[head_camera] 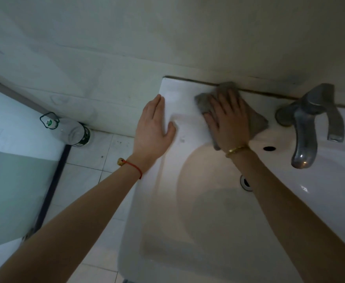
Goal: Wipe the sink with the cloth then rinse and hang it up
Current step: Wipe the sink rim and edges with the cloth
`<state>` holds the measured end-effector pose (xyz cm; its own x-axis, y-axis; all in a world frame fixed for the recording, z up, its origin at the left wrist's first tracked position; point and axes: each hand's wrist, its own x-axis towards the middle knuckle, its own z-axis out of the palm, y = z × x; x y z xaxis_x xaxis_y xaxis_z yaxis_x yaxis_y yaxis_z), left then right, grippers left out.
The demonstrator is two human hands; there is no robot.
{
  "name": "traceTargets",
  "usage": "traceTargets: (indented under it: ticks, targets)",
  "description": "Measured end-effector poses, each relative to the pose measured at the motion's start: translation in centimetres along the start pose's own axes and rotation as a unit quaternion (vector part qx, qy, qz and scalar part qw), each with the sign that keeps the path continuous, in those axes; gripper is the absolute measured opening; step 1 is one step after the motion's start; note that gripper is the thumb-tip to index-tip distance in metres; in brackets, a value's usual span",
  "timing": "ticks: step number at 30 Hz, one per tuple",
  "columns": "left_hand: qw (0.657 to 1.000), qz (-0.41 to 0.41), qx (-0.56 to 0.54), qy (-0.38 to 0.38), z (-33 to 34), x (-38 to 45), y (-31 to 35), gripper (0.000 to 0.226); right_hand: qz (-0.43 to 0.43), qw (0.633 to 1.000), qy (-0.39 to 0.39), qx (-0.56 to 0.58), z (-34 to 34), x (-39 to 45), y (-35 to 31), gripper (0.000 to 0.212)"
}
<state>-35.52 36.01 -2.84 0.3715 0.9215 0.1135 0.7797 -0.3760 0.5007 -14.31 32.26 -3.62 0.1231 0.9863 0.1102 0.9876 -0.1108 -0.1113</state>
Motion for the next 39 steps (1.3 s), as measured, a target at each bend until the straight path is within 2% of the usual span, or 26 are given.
traceTargets:
  ticks: [3,7,10,13,19,21,25,28,30,32,34,37,38,39]
  targets:
    - [1.0,-0.001,-0.004,0.0,-0.1,0.0,-0.2,0.066,-0.069,0.997,-0.038,0.014,0.4,2.5,-4.6,0.056]
    - [1.0,0.015,-0.009,0.0,-0.4,-0.6,-0.2,0.063,-0.099,0.992,-0.037,0.067,0.6,1.7,-4.8,0.055]
    - [0.999,0.039,0.009,-0.007,-0.7,-2.0,-0.7,0.062,-0.086,0.993,-0.027,0.074,1.7,-2.6,-5.4,0.051]
    - [0.999,0.048,0.005,-0.011,-0.8,-3.3,-1.4,0.061,-0.041,0.986,-0.053,0.156,2.9,-7.0,-7.5,0.052]
    - [0.999,0.034,-0.023,-0.005,-0.8,-3.4,-1.3,0.061,-0.018,0.988,-0.046,0.15,2.3,-5.4,-7.4,0.049]
    - [0.999,0.034,-0.018,-0.003,-0.8,-3.4,-1.3,0.06,0.002,0.982,-0.035,0.186,2.2,-6.2,-8.2,0.047]
    - [0.999,0.029,-0.024,-0.006,-1.0,-3.3,-1.0,0.061,-0.05,0.966,-0.047,0.251,2.1,-11.7,-9.7,0.05]
    - [0.999,0.027,-0.03,-0.005,-0.9,-3.4,-1.1,0.061,-0.085,0.974,-0.049,0.203,2.3,-9.6,-8.1,0.047]
    - [0.999,0.025,-0.032,-0.004,-0.9,-3.4,-1.1,0.061,-0.053,0.988,-0.031,0.141,2.4,-6.7,-7.6,0.05]
    - [0.999,0.024,-0.033,-0.006,-0.9,-3.3,-1.2,0.061,0.001,0.99,-0.04,0.135,2.5,-6.3,-7.9,0.052]
    - [0.999,0.024,-0.035,-0.003,-0.9,-3.3,-1.2,0.061,-0.014,0.984,-0.05,0.168,2.5,-8.2,-8.6,0.053]
    - [0.999,0.021,-0.036,-0.001,-1.0,-3.3,-1.0,0.061,-0.093,0.966,-0.051,0.235,2.0,-11.5,-8.3,0.046]
    - [0.999,0.021,-0.036,-0.001,-1.0,-3.3,-1.0,0.061,-0.083,0.957,-0.044,0.273,1.6,-11.8,-7.9,0.044]
    - [0.999,0.022,-0.035,0.0,-1.1,-3.3,-1.0,0.061,-0.039,0.941,-0.035,0.333,0.9,-11.6,-7.6,0.042]
